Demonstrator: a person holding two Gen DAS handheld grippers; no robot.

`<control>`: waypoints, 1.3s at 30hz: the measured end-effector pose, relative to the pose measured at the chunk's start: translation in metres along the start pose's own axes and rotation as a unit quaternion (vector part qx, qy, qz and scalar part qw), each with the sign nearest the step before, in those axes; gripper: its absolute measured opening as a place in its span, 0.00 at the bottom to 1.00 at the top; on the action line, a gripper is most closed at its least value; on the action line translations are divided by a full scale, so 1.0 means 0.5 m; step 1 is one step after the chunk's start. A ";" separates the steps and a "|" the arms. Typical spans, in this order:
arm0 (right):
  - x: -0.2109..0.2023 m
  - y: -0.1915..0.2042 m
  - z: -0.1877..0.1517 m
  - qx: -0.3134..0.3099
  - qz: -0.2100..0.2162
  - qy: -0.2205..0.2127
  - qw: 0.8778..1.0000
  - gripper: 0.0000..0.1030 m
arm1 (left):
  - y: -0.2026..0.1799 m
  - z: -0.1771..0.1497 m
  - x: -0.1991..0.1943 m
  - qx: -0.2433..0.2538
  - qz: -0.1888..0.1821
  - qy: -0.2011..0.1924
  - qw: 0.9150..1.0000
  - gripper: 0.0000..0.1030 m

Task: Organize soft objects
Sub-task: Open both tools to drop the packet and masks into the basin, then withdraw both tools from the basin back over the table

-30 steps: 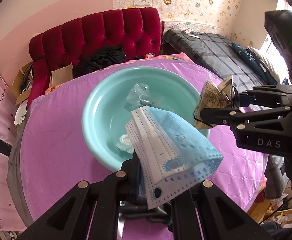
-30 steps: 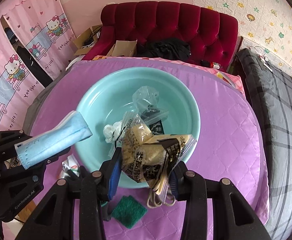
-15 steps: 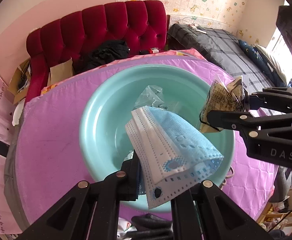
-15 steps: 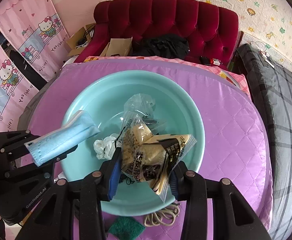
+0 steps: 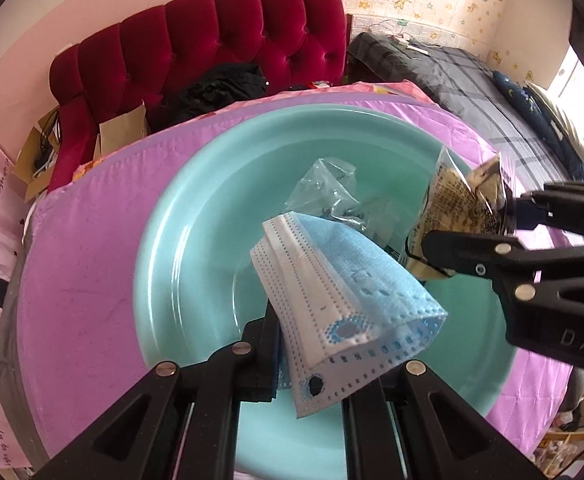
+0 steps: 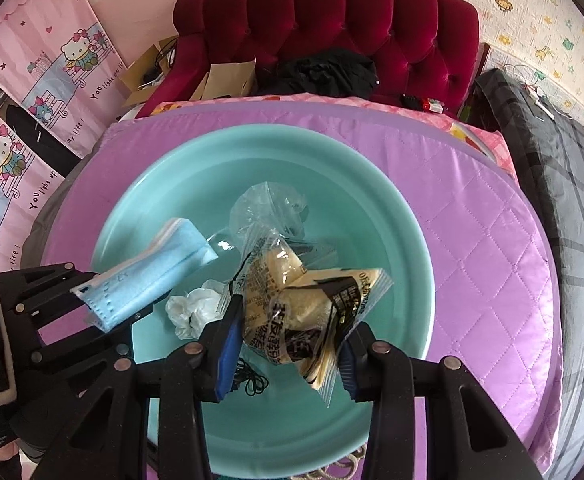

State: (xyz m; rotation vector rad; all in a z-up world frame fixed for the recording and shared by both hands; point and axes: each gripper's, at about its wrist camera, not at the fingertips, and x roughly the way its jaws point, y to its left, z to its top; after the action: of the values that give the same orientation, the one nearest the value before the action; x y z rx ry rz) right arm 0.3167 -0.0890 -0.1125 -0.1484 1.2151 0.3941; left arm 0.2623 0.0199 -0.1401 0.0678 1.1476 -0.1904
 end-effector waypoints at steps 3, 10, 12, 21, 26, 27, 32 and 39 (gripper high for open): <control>0.017 -0.004 0.003 0.006 -0.003 0.008 1.000 0.43 | 0.001 0.004 0.014 0.001 0.001 0.005 1.000 0.09; 0.021 -0.008 0.005 0.013 0.001 0.006 1.000 0.44 | -0.003 0.003 0.023 0.003 0.004 0.008 1.000 0.09; 0.023 -0.009 0.004 0.015 0.001 0.007 1.000 0.44 | -0.008 0.003 0.023 0.005 0.008 0.007 1.000 0.09; -0.006 -0.007 0.009 0.013 -0.009 -0.017 1.000 0.71 | -0.009 -0.003 0.016 0.002 0.028 -0.003 1.000 0.91; -0.025 -0.002 0.008 0.011 -0.024 -0.034 0.999 0.99 | -0.001 -0.011 0.008 -0.002 0.057 -0.016 0.998 1.00; -0.027 -0.001 0.007 0.010 -0.026 -0.036 0.999 1.00 | 0.001 -0.012 0.007 -0.004 0.059 -0.015 0.998 1.00; -0.035 -0.002 -0.005 0.013 -0.033 -0.040 0.999 1.00 | 0.007 -0.022 -0.006 -0.012 0.065 -0.020 0.998 1.00; -0.061 0.002 -0.031 0.018 -0.035 -0.042 0.998 1.00 | 0.003 -0.045 -0.040 -0.011 0.063 -0.026 0.998 1.00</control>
State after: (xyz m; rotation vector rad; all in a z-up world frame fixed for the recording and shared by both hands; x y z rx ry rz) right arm 0.2936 -0.0996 -0.0893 -0.1417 1.1298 0.3148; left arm 0.2343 0.0269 -0.1312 0.1150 1.0893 -0.0669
